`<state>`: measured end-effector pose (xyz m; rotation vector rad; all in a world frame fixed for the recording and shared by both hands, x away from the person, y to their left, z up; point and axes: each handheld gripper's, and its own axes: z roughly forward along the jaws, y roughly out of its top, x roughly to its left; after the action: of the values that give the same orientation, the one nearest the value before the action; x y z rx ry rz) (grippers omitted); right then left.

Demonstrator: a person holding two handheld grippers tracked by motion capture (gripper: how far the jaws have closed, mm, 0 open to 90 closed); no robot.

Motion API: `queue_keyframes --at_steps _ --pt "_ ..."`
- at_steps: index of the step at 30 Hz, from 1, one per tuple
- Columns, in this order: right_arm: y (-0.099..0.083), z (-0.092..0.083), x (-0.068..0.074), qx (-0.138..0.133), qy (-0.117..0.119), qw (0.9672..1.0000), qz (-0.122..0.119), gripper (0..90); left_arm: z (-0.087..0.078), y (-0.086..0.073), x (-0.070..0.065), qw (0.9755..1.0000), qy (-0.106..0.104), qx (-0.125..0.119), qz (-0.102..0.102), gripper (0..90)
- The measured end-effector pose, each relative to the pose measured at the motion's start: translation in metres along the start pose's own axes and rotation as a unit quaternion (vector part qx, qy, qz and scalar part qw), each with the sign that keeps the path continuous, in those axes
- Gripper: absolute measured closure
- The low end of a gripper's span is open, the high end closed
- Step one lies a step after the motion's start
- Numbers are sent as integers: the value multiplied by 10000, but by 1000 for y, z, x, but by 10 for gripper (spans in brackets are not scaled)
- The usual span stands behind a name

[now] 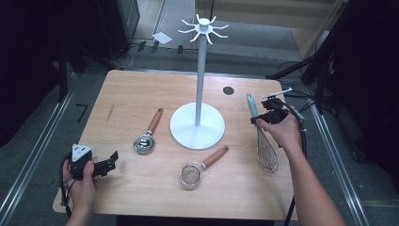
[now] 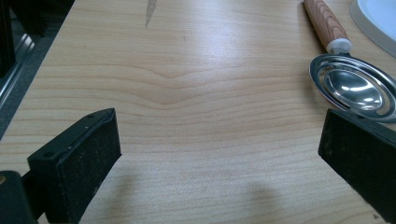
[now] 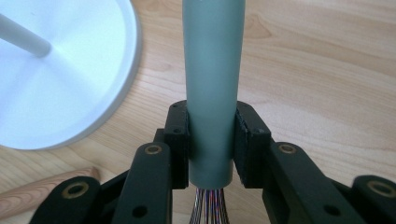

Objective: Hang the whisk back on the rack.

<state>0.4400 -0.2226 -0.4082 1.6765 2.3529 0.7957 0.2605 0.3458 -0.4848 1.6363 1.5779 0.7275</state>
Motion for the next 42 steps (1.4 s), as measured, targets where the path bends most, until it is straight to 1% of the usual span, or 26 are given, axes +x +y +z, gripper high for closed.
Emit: queue_keyframes --at_steps 2,4,5,10,14,16,18,19,20,23,27,29,35,37,42 --pt "-1 -4 1 -138 65 9999 -28 715 0 0 0 10000 11 7 3 0" --pt "-3 -7 3 -203 94 9997 -65 715 0 0 0 10000 10 8 -6 0" --pt "-3 -8 4 -253 89 9996 -47 715 -1 0 0 10000 9 6 -4 0" --pt "-6 -14 6 -534 120 9984 -130 715 0 0 0 10000 12 4 -20 0" --pt "-8 -21 9 -830 175 9962 -183 715 -1 0 0 10000 17 6 -16 0" --pt "-8 -25 11 -930 206 9953 -194 715 -1 0 0 10000 11 0 -28 0" --pt "-9 -28 13 -1085 249 9936 -214 715 -1 0 0 10000 12 -1 -30 0" --pt "-10 -31 14 -1205 239 9921 -265 715 -1 0 0 10000 12 -2 -24 0" --pt "-10 -31 14 -1205 239 9921 -265 715 -1 0 0 10000 14 -1 -22 0" --pt "-11 -35 16 -1465 286 9884 -294 715 -1 0 0 10000 14 -8 -38 0" --pt "-12 -38 18 -1705 325 9843 -328 715 -1 0 0 10000 17 0 -33 0" --pt "-12 -40 20 -1799 411 9821 -380 715 -1 0 0 10000 18 -4 -37 0" --pt "-13 -48 28 -2173 583 9730 -506 715 -1 0 0 10000 16 -8 -39 0" --pt "-13 -52 31 -2346 563 9688 -572 715 -1 0 0 10000 15 -5 -40 0" --pt "-13 -60 39 -2583 722 9611 -659 715 -1 0 0 10000 11 -10 -35 0"
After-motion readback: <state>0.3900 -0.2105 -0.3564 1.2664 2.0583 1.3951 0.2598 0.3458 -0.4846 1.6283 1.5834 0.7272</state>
